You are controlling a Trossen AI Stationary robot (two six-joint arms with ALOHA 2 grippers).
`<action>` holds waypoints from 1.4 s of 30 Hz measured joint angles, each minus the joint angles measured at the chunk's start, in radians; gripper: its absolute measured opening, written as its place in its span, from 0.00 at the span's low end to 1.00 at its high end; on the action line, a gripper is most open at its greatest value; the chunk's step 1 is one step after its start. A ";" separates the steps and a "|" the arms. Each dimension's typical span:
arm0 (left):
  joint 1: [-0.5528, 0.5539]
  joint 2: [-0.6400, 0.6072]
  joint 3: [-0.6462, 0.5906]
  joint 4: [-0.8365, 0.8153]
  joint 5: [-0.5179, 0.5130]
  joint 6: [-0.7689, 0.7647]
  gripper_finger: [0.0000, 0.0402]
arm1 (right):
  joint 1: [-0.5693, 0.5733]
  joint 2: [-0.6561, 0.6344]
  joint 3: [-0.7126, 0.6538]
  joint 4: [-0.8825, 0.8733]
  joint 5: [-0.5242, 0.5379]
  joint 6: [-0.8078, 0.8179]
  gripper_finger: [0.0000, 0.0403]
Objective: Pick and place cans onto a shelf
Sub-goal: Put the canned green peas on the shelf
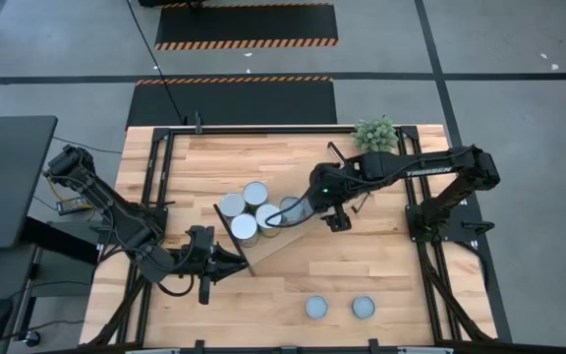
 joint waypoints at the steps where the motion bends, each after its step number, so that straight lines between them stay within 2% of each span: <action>1: 0.000 0.000 0.000 0.000 0.000 0.000 0.19 | 0.004 -0.004 0.000 -0.015 0.011 -0.002 0.94; 5: 0.000 0.000 0.000 0.000 0.000 0.000 0.19 | 0.005 -0.008 0.000 -0.067 0.092 -0.003 0.94; 11: 0.000 0.000 0.000 0.000 0.000 0.000 0.19 | -0.021 -0.008 0.000 -0.045 0.136 -0.027 0.93; 16: 0.000 0.000 0.000 0.000 0.000 -0.005 0.19 | -0.040 -0.004 -0.006 -0.028 0.233 -0.096 0.93; 23: 0.000 0.000 0.000 0.000 0.000 -0.016 0.19 | -0.059 -0.004 -0.006 0.026 0.311 -0.112 0.93; 28: -0.002 0.000 0.000 0.000 0.013 -0.027 0.19 | -0.058 -0.022 -0.006 -0.043 0.230 -0.108 0.93; 34: -0.002 0.000 0.000 -0.001 0.021 -0.031 0.19 | -0.075 -0.028 -0.006 -0.045 0.018 -0.142 0.93; 42: -0.001 0.000 0.000 -0.002 0.021 -0.027 0.19 | -0.103 -0.028 -0.006 0.019 -0.088 -0.161 0.93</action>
